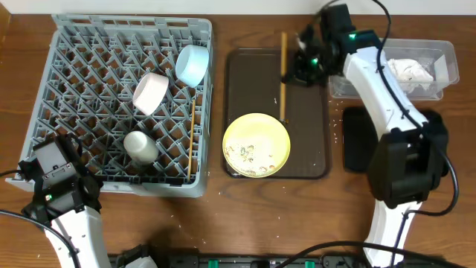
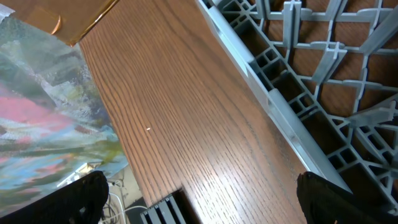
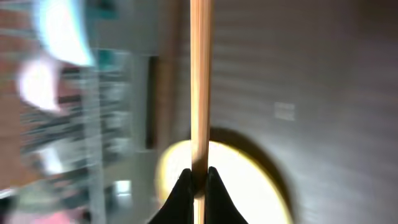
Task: Sort waste into correct bins and load items into the dishwasher
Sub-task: 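Carry the chopstick left and drop it into the rack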
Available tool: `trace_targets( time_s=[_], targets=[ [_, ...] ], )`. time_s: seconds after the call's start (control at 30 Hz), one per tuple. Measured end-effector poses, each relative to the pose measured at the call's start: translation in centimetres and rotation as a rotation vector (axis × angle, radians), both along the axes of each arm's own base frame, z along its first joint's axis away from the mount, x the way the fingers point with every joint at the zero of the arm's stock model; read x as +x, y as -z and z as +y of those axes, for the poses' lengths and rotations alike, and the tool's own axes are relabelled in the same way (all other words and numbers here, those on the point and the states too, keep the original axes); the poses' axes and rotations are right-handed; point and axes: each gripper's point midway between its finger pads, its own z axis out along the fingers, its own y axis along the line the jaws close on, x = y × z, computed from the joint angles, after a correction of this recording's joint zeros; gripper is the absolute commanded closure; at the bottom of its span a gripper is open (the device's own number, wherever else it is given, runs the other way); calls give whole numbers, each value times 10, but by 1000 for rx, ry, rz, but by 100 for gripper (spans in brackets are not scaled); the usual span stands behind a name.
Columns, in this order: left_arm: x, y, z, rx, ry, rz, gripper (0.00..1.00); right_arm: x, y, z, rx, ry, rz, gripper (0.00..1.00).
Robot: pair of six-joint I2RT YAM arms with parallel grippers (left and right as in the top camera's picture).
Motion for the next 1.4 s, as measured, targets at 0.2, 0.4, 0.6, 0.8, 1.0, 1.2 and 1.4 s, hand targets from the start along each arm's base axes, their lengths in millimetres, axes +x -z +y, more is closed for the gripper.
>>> trace_targets(
  time_s=[0.2,0.4,0.6,0.8,1.0,1.2,1.4],
  targets=[
    [0,0,0,0,0,0,2,-32,-16,77,118,-86,50,99],
    [0,0,0,0,0,1,2,-83,-18,159,114,-136,99,99],
    [0,0,0,0,0,0,2,-113,-9,203,28,-50,95,99],
    [0,0,0,0,0,0,2,-122,-4,216,-24,13,58,98],
    [0,0,0,0,0,0,2,-124,-1,219,-60,74,45,76],
    [0,0,0,0,0,0,2,-124,0,219,-73,93,37,56],
    [0,0,0,0,0,0,2,-123,-2,221,-60,64,20,58]
  ],
)
